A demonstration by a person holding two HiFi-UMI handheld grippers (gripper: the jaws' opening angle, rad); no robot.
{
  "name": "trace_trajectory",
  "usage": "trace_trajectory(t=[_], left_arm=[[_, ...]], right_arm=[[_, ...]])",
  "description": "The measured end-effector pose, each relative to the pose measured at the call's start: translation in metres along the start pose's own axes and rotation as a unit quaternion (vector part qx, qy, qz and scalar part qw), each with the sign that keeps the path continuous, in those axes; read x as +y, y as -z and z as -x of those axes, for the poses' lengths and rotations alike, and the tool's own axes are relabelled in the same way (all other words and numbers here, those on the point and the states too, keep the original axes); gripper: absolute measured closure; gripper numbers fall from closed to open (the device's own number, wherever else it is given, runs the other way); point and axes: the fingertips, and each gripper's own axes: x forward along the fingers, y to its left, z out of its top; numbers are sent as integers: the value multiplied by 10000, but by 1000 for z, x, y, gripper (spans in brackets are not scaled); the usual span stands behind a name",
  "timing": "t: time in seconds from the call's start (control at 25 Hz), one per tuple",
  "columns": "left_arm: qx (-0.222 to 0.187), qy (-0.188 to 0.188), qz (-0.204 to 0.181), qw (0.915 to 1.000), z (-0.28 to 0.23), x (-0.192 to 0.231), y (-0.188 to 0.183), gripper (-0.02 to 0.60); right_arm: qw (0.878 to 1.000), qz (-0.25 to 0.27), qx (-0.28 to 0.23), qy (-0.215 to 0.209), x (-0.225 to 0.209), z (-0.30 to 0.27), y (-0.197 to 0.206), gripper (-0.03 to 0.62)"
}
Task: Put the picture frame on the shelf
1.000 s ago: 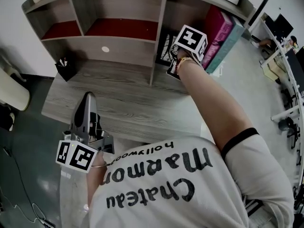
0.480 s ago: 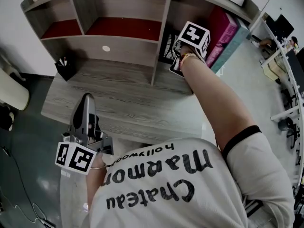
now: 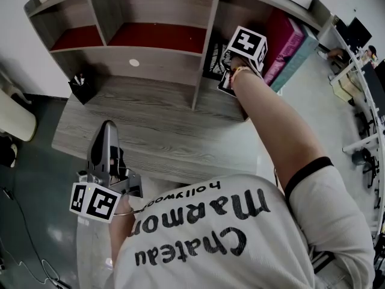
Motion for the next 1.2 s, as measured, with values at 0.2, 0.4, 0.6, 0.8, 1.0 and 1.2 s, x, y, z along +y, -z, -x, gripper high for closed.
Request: trace_trajectory(t=[0.2,0.4,0.6,0.8,1.0,1.2], left_arm=[[27,-4,1,10000,-1,1,2,565],[50,-23,3,10000,-2,3,3,565],[91,12,14,10000,-5,3,6,565],[111,9,7,9999,-6,4,6,565],[129,-28,19,9999,-6,6,8,565],[131,-43,9,9999,-8,7,8,565]], right_arm=[[10000,63,40,53,-3,-3,2,525],[9998,114,133,85,-5,-6,7,525],[9997,133,168,108,-7,-8,10,525],[9996,199,168,76,-6,-10,11,525],[9994,268,204,36,-3,-13,12,525],[9989,385,265,65,-2,-16,11,523]])
